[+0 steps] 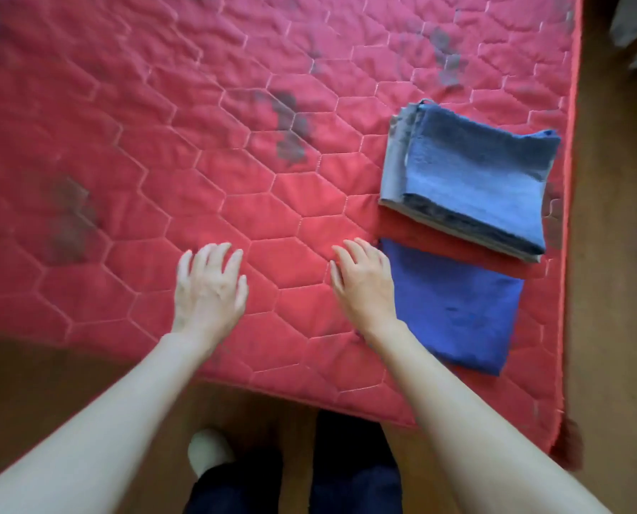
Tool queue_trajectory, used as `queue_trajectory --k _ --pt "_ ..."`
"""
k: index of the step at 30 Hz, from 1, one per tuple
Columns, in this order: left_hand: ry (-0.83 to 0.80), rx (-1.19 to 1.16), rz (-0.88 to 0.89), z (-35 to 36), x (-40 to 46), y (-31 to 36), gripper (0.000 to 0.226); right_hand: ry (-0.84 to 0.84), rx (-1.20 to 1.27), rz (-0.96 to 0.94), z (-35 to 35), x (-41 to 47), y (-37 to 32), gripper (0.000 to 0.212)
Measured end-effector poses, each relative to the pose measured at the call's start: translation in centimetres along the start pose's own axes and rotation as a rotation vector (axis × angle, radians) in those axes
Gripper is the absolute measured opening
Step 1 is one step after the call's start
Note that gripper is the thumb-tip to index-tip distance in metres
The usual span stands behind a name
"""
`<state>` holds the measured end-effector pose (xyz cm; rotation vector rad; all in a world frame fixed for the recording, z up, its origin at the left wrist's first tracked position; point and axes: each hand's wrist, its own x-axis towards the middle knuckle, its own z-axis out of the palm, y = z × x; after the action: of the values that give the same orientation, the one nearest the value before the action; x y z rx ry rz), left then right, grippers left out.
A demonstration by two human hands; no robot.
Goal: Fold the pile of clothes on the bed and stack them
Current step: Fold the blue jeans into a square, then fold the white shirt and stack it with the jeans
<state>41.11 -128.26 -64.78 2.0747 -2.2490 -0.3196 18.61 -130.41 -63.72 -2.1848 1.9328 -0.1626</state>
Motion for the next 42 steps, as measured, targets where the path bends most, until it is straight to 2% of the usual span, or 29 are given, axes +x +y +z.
queue_trajectory --k 3,7,14,20,31,42 --pt "0.020 0.021 -0.054 -2.3 -4.5 -6.6 0.041 -0.048 0.003 -0.080 1.1 -1.9 -8.2 0.031" --pt "0.083 0.030 -0.175 -5.9 -8.3 -14.6 0.042 -0.013 0.015 -0.196 1.7 -2.8 -17.5 0.028" --pt "0.174 0.004 -0.302 -9.6 -8.9 -23.0 0.043 -0.001 -0.018 -0.332 2.3 1.7 -27.7 0.034" --pt "0.150 -0.017 -0.321 -10.3 -3.0 -28.3 0.045 -0.043 -0.016 -0.353 3.6 8.7 -32.1 0.038" --pt "0.119 -0.040 -0.321 -12.4 13.7 -40.2 0.046 -0.129 -0.045 -0.289 5.8 26.5 -38.3 0.044" --pt "0.173 -0.015 -0.314 -18.7 23.6 -54.3 0.047 -0.125 -0.045 -0.370 6.4 40.8 -51.3 0.046"
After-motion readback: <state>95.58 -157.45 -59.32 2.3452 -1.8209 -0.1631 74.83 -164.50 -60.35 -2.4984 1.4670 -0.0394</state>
